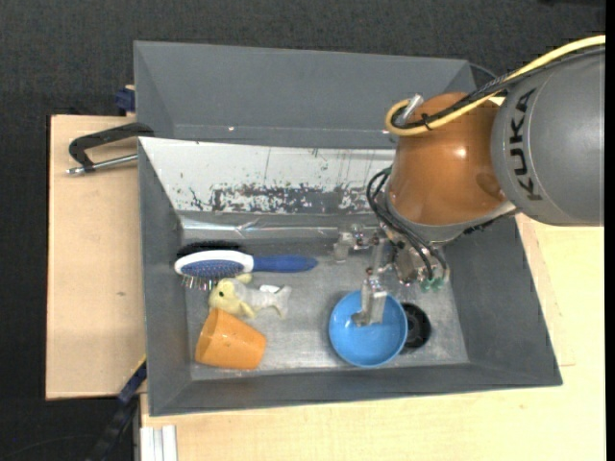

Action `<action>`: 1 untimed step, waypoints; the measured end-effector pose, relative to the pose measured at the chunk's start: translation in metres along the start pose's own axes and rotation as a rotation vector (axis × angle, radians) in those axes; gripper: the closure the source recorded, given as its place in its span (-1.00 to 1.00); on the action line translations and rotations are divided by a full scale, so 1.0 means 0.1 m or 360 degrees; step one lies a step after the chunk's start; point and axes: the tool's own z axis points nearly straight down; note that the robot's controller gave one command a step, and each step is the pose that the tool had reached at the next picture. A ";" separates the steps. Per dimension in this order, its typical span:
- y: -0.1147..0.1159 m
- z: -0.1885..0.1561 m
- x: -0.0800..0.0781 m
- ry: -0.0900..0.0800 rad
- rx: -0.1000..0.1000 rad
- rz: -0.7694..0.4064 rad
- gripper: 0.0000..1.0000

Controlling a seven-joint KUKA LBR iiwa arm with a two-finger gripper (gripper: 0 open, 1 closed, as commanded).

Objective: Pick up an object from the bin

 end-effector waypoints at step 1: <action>0.04 0.92 -0.12 0.0001 -0.0003 -0.0649 -1.00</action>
Offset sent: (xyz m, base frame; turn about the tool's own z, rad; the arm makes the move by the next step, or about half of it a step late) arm 0.0114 0.0046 -0.0913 -0.4080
